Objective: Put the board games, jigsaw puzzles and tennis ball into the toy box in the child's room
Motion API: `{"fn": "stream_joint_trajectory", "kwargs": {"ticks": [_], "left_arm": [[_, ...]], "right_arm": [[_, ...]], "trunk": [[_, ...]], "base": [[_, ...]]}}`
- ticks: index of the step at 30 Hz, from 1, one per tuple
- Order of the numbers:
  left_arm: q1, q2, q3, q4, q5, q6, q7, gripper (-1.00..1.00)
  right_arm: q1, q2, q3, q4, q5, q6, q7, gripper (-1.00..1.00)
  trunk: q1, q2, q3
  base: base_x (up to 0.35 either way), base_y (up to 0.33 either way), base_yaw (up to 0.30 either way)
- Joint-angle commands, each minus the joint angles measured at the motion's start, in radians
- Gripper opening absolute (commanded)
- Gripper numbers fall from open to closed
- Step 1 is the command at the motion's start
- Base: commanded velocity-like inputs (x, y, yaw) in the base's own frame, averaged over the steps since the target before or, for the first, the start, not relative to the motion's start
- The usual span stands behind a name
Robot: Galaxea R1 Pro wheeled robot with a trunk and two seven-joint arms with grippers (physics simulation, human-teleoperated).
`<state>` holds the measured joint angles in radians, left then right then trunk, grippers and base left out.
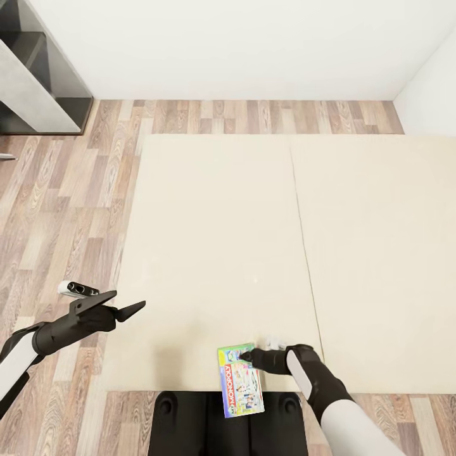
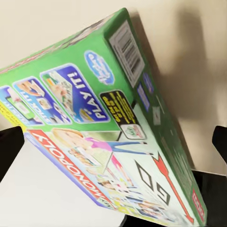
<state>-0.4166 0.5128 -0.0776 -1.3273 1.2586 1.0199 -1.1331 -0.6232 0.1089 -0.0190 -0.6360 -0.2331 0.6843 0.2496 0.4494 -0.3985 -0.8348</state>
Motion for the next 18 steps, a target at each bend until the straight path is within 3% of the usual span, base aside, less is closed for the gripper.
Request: {"fn": "stream_joint_trajectory", "kwargs": {"ticks": [1, 18], "left_arm": [[-0.001, 0.001, -0.002, 0.000, 0.004, 0.005, -0.002, 1.00], [0.000, 0.001, -0.002, 0.000, 0.004, 0.005, -0.004, 1.00]], "right_arm": [[0.000, 0.002, -0.002, 0.000, 0.001, 0.005, 0.002, 1.00], [0.006, 0.013, -0.001, 0.076, 0.000, -0.042, 0.002, 1.00]], "trunk": [[0.001, -0.002, -0.001], [0.001, -0.002, -0.001]], "base": [[0.000, 0.000, 0.000], [0.000, 0.000, 0.000]]}}
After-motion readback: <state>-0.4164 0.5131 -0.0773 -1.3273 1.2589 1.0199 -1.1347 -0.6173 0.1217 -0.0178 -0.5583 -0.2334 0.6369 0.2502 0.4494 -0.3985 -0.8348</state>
